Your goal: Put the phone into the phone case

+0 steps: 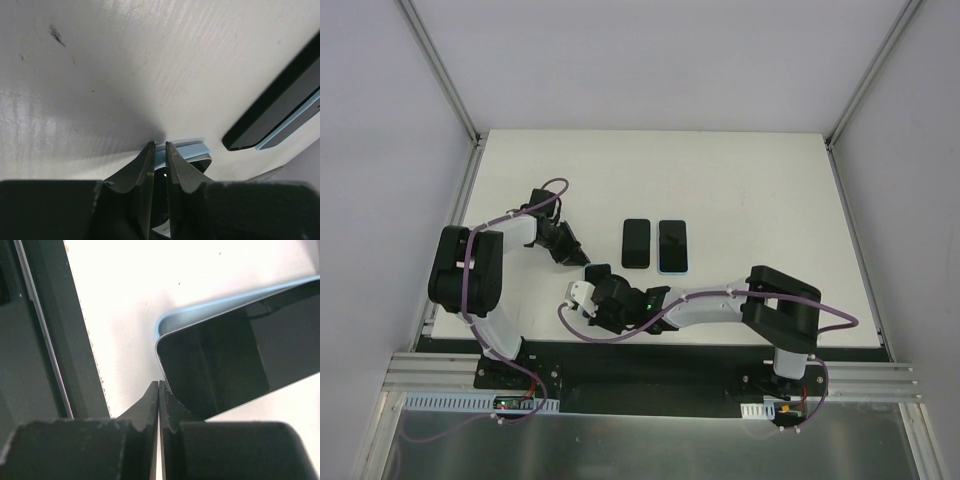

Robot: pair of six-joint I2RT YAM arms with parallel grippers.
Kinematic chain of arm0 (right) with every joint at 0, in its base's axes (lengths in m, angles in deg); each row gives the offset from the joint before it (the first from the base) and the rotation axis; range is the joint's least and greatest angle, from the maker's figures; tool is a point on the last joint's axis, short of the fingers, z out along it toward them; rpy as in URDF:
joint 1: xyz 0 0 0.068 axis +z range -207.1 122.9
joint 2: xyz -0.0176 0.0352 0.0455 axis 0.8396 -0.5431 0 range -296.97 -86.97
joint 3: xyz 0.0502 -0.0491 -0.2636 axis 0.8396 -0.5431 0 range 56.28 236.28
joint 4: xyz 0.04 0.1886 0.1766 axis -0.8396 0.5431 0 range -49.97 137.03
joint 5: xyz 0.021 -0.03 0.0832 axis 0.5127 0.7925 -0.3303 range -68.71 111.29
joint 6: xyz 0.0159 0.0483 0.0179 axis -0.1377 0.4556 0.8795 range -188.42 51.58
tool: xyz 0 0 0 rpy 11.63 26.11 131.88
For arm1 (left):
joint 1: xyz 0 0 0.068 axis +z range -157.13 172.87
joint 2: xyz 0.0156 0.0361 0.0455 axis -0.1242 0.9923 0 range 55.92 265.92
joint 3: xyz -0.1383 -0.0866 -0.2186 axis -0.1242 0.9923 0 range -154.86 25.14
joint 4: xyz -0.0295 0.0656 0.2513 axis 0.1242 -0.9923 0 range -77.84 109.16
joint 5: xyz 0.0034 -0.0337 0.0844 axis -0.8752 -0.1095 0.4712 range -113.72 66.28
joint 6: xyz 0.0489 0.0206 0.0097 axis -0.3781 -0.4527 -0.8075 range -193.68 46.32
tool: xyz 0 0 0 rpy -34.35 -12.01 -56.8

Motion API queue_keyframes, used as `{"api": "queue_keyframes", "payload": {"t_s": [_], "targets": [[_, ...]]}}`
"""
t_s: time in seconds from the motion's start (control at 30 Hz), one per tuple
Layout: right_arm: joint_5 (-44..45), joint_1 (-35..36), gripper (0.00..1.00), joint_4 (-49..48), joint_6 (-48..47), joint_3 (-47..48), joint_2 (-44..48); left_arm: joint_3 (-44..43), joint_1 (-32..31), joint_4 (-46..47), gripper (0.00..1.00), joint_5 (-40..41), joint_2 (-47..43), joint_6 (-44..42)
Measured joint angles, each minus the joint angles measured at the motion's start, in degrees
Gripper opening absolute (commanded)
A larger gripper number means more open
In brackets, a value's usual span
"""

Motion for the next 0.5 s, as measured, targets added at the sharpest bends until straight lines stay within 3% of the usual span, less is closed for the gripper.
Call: {"api": "queue_keyframes", "payload": {"t_s": [0.3,0.5], "targets": [[-1.4,-0.9,0.01,0.6,0.3,3.1,-1.7,3.6,-0.4,4.4,0.16,-0.2,-2.3,2.3],[-2.7,-1.5,0.02,1.7,1.1,3.1,-1.4,3.5,-0.9,3.5,0.36,1.2,-3.7,2.4]]}}
